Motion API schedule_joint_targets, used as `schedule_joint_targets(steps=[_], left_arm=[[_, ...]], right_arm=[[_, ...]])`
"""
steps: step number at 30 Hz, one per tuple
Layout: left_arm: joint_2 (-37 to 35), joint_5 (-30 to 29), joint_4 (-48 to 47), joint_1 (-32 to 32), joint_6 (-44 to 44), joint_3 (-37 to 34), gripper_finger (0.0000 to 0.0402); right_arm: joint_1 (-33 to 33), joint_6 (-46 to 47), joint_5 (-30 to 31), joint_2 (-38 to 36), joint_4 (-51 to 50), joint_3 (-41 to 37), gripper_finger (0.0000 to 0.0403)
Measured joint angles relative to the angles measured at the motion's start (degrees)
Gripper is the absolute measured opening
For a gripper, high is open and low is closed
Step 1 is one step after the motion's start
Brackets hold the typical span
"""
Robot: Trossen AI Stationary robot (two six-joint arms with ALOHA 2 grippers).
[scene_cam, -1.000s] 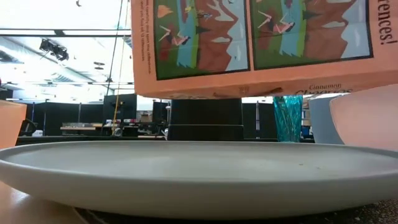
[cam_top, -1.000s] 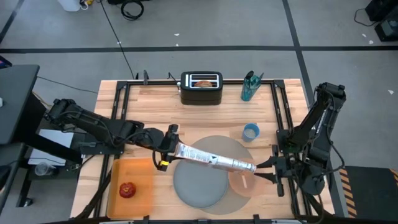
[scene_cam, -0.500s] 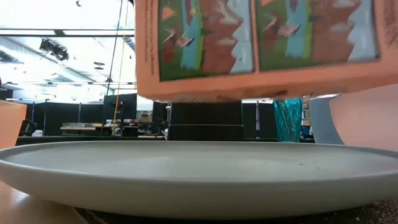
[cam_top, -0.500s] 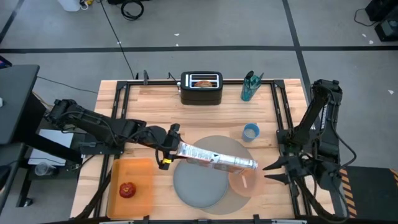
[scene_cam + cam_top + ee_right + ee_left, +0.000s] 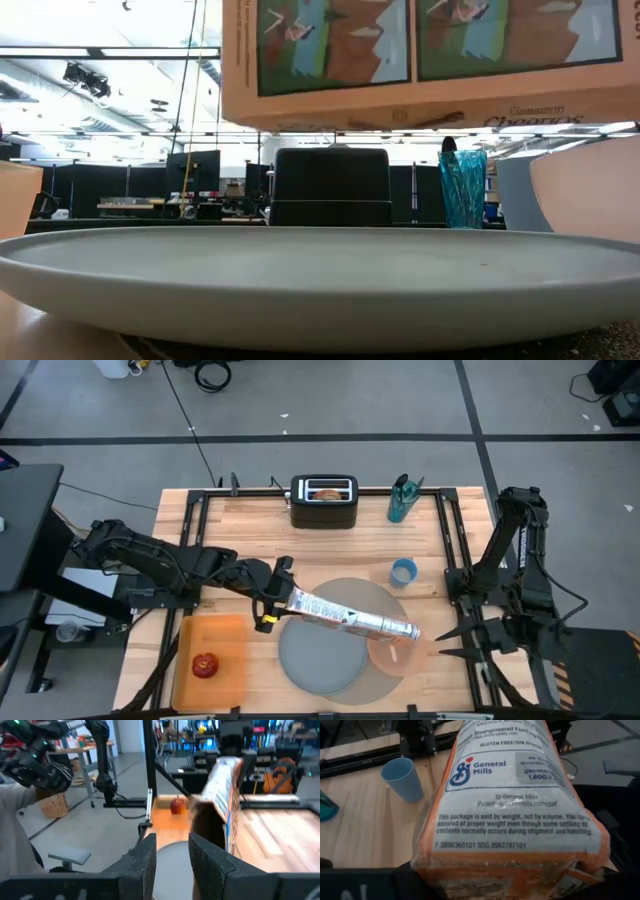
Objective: Arrange a breakfast setting
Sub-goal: Pour the cereal into the orange bowl
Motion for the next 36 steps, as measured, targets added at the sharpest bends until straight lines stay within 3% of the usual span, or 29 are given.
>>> schedule_joint_targets(steps=[6, 14, 24, 30, 36], left_arm=[[4.69, 0.18, -6.43, 0.35, 0.06, 7.00, 0.0215], [10.94, 2.03, -12.36, 1.70, 1.82, 15.19, 0.0215], [12.52, 3.03, -17.26, 3.13, 3.70, 23.15, 0.0215], [12.52, 3.05, -19.27, 2.67, 3.22, 24.53, 0.0215], [14.09, 2.92, -19.24, 2.14, 2.19, 24.47, 0.0215]], right_arm=[[1.67, -3.86, 5.17, 0.00, 2.26, 0.00, 0.0122], [2.00, -5.80, 7.26, 0.02, 2.28, 0.00, 0.0122], [3.55, -7.43, 8.14, 0.02, 2.40, 0.00, 0.0122], [5.62, -11.80, 9.95, 0.02, 5.67, 0.00, 0.0122], [6.94, -23.92, 12.39, 0.00, 14.70, 0.00, 0.0122]])
